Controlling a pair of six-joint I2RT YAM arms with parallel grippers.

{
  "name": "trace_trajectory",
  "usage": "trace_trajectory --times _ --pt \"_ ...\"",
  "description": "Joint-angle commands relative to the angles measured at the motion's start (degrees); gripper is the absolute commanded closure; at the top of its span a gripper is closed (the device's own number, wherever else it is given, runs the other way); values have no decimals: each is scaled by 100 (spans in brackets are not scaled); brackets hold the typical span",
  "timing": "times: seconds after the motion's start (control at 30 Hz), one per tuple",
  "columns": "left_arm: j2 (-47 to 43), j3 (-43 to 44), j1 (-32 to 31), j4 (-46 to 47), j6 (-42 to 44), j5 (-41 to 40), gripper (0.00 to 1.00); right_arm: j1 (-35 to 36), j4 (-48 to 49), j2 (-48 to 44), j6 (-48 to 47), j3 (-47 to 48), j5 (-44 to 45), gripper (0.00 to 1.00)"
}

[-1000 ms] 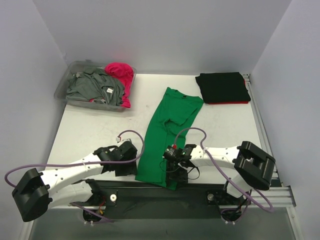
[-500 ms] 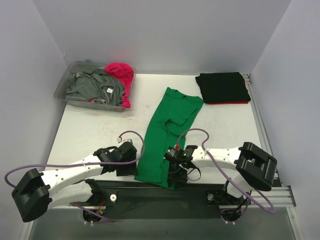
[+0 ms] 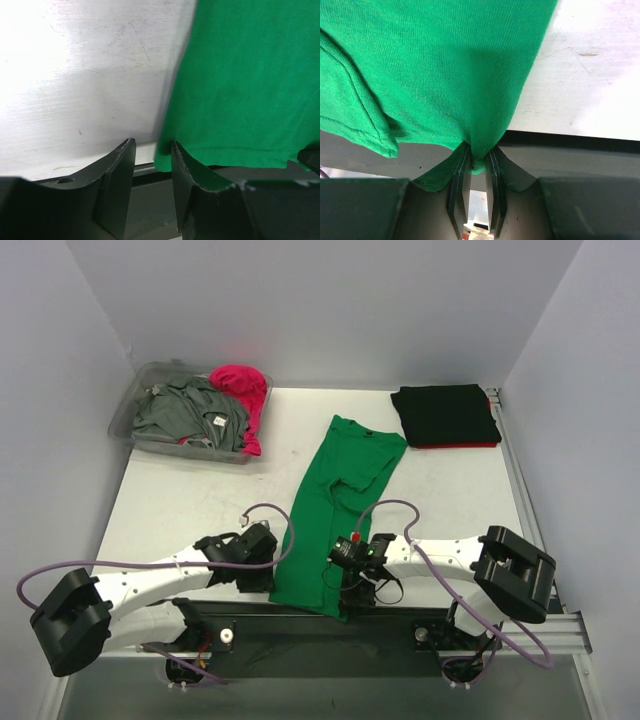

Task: Fold and stack the t-shirts
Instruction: Grab the bottom of the folded rectangular tshirt with both arms

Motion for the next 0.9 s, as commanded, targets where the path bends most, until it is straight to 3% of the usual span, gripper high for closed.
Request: trace_trajectory --times 0.0,0.37,0.63,0.67,0.87 --pt "-44 -134 15 266 -31 232 55 116 -410 -19 106 -187 17 83" --pt "-343 -600 -37 450 -313 575 65 116 -410 -28 185 -204 34 84" --pt "-422 -715 -46 346 -348 812 100 151 -612 -203 176 -134 8 96" --pt "-527 -697 -46 240 -357 778 100 151 -708 -239 185 -125 8 100" --pt "-1107 -618 -46 -375 -401 689 100 169 -981 -406 124 -125 -211 100"
